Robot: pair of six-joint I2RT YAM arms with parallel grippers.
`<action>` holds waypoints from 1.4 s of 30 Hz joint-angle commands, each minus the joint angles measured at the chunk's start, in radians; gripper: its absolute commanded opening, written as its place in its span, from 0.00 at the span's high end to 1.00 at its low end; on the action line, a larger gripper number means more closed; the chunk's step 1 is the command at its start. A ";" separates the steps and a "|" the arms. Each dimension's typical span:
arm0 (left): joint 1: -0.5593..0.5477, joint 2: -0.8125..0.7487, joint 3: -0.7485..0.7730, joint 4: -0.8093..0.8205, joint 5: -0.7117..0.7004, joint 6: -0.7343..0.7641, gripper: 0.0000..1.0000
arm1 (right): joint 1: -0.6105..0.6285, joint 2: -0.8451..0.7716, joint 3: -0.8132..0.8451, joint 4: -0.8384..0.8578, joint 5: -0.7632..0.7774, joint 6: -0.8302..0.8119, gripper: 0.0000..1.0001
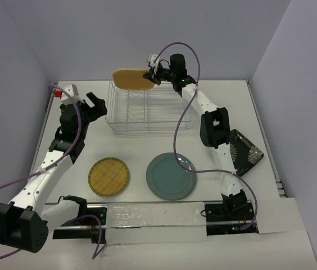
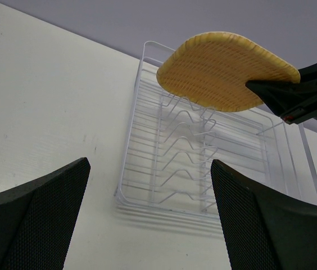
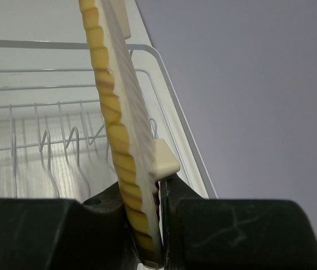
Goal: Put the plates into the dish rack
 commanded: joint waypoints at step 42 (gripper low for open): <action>0.014 0.015 0.041 0.025 0.058 -0.040 0.04 | 0.025 -0.069 -0.155 0.312 0.133 0.127 0.52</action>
